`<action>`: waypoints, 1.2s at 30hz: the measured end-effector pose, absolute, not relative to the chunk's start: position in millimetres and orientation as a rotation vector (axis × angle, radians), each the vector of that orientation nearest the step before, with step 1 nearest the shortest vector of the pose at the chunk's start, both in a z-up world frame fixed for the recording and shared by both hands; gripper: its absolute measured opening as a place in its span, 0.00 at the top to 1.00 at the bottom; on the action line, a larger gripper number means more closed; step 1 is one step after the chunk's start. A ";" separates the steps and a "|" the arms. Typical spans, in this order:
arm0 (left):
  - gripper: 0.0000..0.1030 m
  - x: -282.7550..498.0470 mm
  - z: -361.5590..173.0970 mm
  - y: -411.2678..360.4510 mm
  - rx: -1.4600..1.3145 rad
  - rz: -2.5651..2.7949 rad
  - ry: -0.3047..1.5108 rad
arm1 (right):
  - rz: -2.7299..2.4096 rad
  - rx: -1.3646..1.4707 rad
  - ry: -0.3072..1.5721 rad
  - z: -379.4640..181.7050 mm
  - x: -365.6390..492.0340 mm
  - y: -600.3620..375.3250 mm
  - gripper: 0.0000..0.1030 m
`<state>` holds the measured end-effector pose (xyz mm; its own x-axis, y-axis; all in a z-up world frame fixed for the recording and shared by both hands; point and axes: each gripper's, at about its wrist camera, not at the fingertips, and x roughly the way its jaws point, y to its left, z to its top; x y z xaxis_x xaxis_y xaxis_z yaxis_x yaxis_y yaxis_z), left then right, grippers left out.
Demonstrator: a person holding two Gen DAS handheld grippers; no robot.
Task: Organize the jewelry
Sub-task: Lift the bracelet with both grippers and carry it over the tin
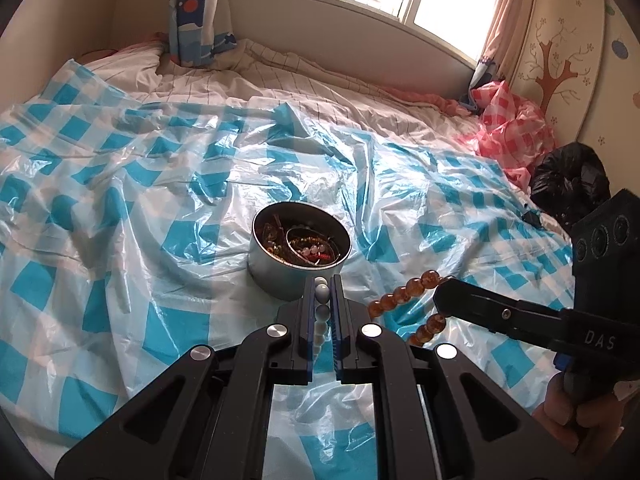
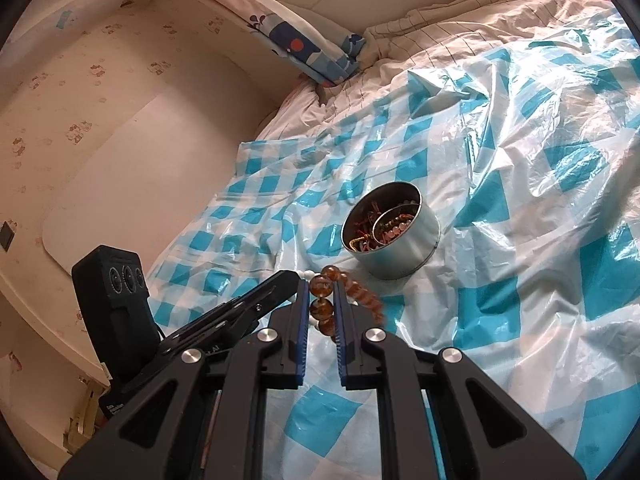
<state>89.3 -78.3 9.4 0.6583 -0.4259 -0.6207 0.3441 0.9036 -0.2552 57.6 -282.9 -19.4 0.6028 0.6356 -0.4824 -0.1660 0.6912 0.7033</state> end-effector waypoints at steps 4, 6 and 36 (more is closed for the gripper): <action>0.94 94.3 16.0 -69.7 -0.173 -0.459 0.715 | 0.509 0.655 0.774 -15.1 59.7 -284.1 0.88; 0.94 97.6 18.9 -66.5 -0.196 -0.467 0.711 | 0.508 0.660 0.762 -14.0 64.3 -285.4 0.88; 0.94 177.3 20.7 -83.2 -0.370 -0.567 0.721 | 0.506 0.633 0.707 -6.3 144.3 -282.3 0.88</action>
